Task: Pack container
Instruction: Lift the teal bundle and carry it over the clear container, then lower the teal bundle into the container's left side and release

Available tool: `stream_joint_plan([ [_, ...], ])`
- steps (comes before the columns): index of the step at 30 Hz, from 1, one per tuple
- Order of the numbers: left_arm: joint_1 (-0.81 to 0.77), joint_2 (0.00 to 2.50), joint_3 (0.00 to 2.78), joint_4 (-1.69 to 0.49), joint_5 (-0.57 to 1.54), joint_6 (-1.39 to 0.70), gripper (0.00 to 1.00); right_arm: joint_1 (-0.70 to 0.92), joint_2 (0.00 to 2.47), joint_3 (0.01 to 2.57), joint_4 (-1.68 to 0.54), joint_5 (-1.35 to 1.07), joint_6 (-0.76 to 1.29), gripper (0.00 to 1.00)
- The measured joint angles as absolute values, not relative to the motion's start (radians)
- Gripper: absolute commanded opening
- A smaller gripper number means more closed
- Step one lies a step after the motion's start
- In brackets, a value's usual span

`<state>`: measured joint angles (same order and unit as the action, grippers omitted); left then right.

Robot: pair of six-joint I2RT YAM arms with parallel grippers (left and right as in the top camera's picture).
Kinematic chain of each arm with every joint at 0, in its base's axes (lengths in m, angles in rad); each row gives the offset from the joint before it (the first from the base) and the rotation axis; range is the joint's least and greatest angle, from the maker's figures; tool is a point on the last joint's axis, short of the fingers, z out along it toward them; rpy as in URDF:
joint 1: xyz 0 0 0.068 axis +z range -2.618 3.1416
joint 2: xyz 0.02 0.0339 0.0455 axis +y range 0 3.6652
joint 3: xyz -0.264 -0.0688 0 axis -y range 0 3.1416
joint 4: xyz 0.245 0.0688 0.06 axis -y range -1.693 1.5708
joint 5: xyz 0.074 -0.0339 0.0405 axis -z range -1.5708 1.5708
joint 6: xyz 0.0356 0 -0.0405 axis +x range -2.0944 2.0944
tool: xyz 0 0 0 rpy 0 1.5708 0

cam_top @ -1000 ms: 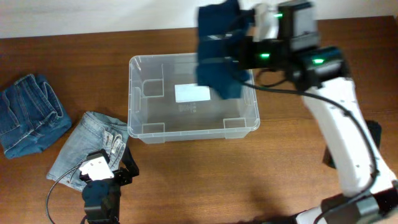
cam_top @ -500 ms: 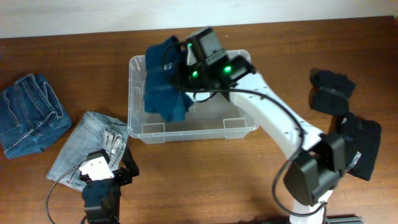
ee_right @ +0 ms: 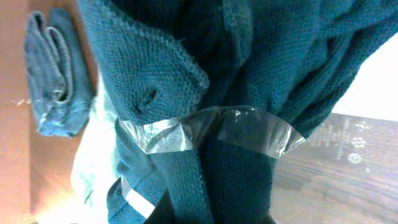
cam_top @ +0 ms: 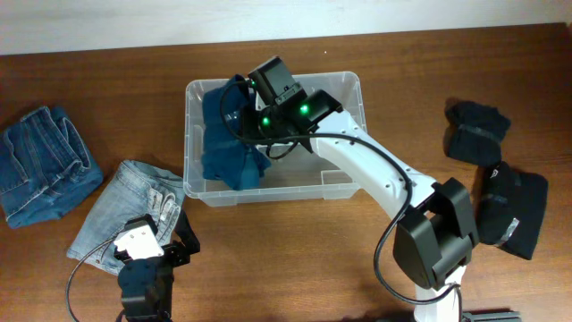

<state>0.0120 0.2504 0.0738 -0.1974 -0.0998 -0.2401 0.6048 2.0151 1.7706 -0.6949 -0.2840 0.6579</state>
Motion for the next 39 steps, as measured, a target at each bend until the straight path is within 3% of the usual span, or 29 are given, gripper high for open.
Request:
stream_joint_plan([
  [35, 0.012, 0.25, 0.074, -0.197, -0.099, -0.241, 0.99, 0.643, 2.129, 1.716, -0.575, -0.229, 0.657, 0.06],
  [39, 0.012, 0.25, 0.074, -0.197, -0.099, -0.241, 0.99, 0.643, 2.131, 1.716, -0.574, -0.229, 0.661, 0.36],
])
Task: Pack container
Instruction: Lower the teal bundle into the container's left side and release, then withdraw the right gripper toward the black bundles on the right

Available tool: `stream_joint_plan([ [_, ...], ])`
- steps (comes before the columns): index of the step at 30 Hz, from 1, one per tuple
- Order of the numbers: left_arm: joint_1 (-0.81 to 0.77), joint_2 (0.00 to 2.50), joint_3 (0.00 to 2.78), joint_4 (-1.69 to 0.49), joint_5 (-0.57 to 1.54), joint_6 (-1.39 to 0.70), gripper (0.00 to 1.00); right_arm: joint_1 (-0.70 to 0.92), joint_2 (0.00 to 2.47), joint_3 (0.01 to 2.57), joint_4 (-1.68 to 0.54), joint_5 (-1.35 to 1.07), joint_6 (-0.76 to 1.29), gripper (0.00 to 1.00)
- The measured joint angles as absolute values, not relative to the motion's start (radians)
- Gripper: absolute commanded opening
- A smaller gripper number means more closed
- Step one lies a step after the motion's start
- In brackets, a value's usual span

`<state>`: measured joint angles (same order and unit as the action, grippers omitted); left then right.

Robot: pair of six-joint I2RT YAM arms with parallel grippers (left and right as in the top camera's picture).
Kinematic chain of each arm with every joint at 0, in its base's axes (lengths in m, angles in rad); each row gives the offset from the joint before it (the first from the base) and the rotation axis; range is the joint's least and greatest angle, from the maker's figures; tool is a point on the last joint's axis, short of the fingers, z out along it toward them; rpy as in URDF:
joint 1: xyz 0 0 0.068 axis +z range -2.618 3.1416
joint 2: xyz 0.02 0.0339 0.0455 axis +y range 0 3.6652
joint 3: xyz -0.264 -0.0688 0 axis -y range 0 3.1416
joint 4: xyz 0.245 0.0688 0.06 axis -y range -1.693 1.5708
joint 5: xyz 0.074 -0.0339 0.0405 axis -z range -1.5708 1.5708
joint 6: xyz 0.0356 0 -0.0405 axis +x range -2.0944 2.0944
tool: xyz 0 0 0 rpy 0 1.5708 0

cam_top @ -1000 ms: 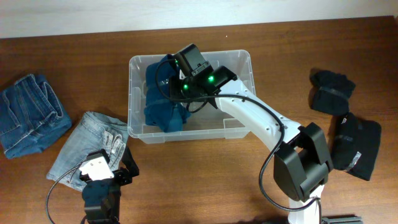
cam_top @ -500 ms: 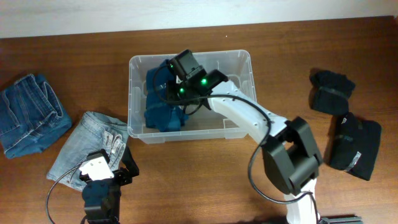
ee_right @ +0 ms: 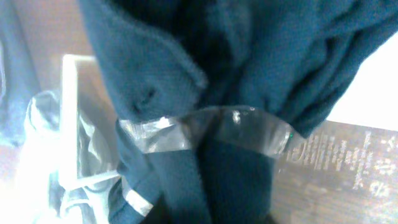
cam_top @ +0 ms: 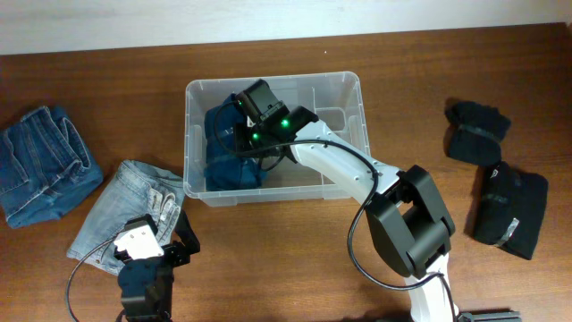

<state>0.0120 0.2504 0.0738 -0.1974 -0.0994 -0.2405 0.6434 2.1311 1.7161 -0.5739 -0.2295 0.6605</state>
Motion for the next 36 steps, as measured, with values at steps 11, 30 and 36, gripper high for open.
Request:
stream_joint_plan([
  [11, 0.012, 0.25, 0.074, -0.197, -0.099, -0.241, 0.99, 0.645, 2.131, 1.716, -0.575, -0.291, 0.609, 0.82],
  [30, 0.012, 0.25, 0.074, -0.197, -0.1, -0.241, 0.99, 0.465, 1.903, 1.774, -0.889, -0.289, 0.36, 0.92],
  [36, 0.012, 0.25, 0.074, -0.197, -0.1, -0.241, 0.99, 0.289, 1.774, 1.782, -1.102, -0.205, 0.325, 0.92],
])
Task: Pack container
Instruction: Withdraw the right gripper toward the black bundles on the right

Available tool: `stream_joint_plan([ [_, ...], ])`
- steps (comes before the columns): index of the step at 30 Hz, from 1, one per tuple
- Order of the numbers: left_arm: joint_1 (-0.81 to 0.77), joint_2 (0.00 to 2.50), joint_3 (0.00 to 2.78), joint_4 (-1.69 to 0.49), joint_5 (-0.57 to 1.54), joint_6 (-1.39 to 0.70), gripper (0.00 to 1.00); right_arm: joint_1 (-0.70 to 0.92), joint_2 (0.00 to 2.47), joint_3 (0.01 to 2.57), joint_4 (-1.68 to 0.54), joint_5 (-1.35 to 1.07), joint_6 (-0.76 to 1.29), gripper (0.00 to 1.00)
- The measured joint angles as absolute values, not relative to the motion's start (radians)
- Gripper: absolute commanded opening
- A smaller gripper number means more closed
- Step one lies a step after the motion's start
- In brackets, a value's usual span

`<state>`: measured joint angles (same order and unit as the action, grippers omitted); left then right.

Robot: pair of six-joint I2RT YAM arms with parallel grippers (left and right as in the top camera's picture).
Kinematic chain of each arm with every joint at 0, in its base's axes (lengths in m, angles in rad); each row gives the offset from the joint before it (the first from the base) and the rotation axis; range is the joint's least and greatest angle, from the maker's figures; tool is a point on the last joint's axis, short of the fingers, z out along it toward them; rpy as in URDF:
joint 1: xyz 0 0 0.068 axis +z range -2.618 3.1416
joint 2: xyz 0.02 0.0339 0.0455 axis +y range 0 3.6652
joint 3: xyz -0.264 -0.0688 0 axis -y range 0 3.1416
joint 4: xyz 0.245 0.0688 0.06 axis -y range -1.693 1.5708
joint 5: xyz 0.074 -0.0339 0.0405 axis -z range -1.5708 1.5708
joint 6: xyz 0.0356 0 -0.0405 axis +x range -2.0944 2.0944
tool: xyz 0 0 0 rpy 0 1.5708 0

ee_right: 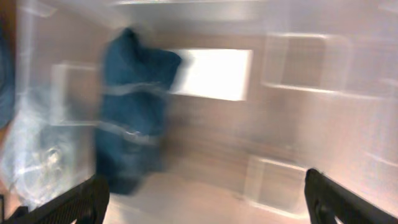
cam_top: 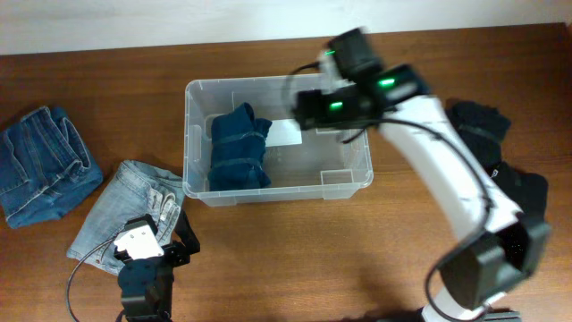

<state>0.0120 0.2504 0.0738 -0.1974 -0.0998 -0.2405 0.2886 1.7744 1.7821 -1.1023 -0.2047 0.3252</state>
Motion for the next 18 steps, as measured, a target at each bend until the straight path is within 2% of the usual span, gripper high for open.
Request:
stream_joint_plan([
  [10, 0.012, 0.25, 0.074, -0.197, -0.1, -0.241, 0.99, -0.227, 1.652, 1.784, -1.335, -0.136, 0.209, 0.94],
  [18, 0.012, 0.25, 0.074, -0.197, -0.099, -0.241, 1.0, -0.596, 1.653, 1.784, -1.414, -0.128, 0.131, 0.95],
])
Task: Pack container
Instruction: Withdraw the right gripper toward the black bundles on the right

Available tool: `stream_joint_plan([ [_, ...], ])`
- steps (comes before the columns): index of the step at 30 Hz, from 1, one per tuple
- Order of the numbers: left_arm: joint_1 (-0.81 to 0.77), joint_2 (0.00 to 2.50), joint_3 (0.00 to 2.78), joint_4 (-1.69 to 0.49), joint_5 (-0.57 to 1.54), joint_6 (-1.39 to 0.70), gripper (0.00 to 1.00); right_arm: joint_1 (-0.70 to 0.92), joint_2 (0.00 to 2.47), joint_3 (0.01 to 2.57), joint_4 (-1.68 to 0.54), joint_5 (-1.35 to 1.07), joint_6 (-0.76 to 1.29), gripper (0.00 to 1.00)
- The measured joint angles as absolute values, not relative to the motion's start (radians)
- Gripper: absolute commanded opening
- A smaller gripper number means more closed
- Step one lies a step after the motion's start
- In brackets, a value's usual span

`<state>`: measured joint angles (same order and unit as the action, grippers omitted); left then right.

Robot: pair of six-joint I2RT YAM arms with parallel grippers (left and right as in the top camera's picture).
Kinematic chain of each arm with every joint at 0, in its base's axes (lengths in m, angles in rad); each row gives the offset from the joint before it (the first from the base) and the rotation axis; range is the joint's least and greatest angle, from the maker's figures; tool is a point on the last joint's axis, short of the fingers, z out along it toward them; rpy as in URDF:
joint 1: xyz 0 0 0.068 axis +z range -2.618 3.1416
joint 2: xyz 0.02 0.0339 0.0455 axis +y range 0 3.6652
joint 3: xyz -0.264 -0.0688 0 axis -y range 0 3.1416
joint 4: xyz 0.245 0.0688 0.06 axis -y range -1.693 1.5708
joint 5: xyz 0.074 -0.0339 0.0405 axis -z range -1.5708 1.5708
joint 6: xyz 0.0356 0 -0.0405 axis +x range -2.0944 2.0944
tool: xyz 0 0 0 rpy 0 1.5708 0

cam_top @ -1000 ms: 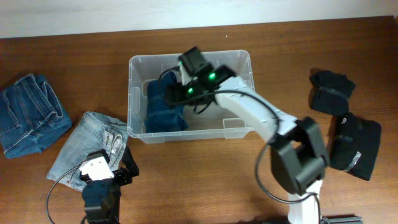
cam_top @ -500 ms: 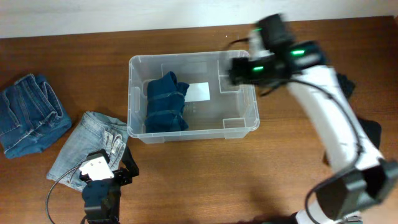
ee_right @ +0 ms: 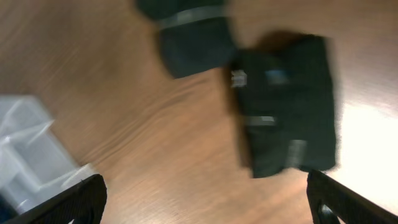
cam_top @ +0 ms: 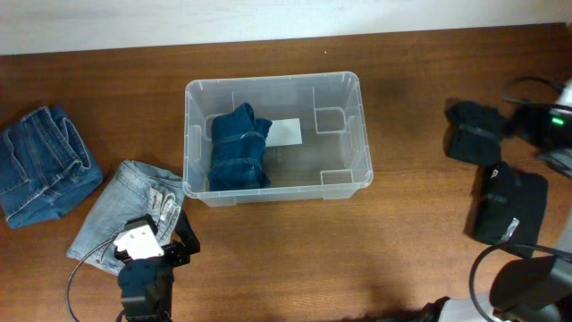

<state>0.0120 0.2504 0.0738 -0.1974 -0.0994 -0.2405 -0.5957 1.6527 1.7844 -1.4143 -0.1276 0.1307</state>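
Observation:
A clear plastic container (cam_top: 275, 81) stands mid-table. A folded teal garment (cam_top: 239, 148) lies in its left half, beside a white label (cam_top: 286, 132). My right gripper (ee_right: 205, 208) is open and empty, its fingertips (ee_right: 65, 202) wide apart; it hangs over bare wood at the far right. Ahead of it lie a small black garment (ee_right: 189, 37) and a larger black one (ee_right: 286, 112), which also show from overhead: the small black garment (cam_top: 476, 132) and the larger one (cam_top: 511, 207). The right arm (cam_top: 547, 123) is at the frame's right edge. My left arm (cam_top: 147, 259) rests at the front left.
Dark folded jeans (cam_top: 40, 165) lie at the far left. Light jeans (cam_top: 130, 210) lie by the container's front left corner, partly under the left arm. A corner of the container (ee_right: 31, 155) shows in the right wrist view.
My open right gripper was over the container's right half and is now at the far right of the table, over the black garments. The teal garment lies as before.
My right gripper held the teal garment above the container's left side, then low inside it, still shut on it. Later the garment lay in the container and the gripper was open over the right half. Now it is by the black clothes.

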Motion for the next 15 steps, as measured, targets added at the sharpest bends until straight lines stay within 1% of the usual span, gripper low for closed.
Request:
stream_joint_plan([
  [4, 0.012, 0.25, 0.074, -0.197, -0.099, -0.241, 1.0, -0.749, 1.653, 1.782, -1.414, -0.124, 0.12, 0.95],
  [8, 0.012, 0.25, 0.074, -0.197, -0.099, -0.24, 1.0, -0.851, 1.653, 1.76, -1.388, -0.12, 0.115, 0.95],
  [15, 0.012, 0.25, 0.074, -0.197, -0.099, -0.241, 0.99, -0.892, 1.666, 1.693, -1.316, -0.104, 0.084, 0.94],
])
